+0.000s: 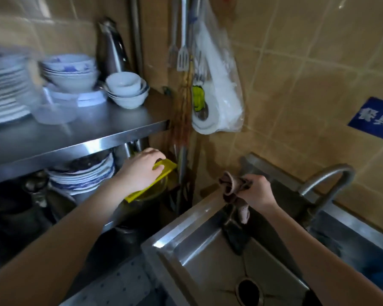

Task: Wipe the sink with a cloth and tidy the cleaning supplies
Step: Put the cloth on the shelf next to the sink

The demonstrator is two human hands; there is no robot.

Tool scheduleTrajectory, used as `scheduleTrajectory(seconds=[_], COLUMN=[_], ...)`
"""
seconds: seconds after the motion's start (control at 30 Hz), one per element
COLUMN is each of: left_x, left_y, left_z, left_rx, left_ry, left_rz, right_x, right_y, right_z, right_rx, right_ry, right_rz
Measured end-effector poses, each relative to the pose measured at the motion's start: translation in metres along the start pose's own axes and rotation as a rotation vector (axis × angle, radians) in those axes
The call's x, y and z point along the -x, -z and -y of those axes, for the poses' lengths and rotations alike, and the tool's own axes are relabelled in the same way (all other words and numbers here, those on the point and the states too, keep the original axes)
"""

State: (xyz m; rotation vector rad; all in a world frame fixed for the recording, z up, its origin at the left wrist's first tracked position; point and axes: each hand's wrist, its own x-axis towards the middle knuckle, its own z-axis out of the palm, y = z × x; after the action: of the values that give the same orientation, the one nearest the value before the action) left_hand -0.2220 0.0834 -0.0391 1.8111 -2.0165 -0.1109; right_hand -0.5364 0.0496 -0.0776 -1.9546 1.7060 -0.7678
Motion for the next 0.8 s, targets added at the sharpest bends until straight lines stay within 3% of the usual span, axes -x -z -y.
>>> scheduleTrajectory(seconds=[0.4, 0.8], left_x=[0.020, -0.002], left_y=[0.084, 0.111], left_z=[0.101, 0.181], left_rx=[-0.088, -0.148], left_ry=[0.203, 0.291], left_rz=[-0.094, -0.114], right_x=[-0.082, -0.191], right_y=[-0.067, -0.124], right_z=[0.142, 0.258], right_rx=[-0.085, -0.099], right_ry=[0.342, 0.430], right_rz=[0.064, 0.025])
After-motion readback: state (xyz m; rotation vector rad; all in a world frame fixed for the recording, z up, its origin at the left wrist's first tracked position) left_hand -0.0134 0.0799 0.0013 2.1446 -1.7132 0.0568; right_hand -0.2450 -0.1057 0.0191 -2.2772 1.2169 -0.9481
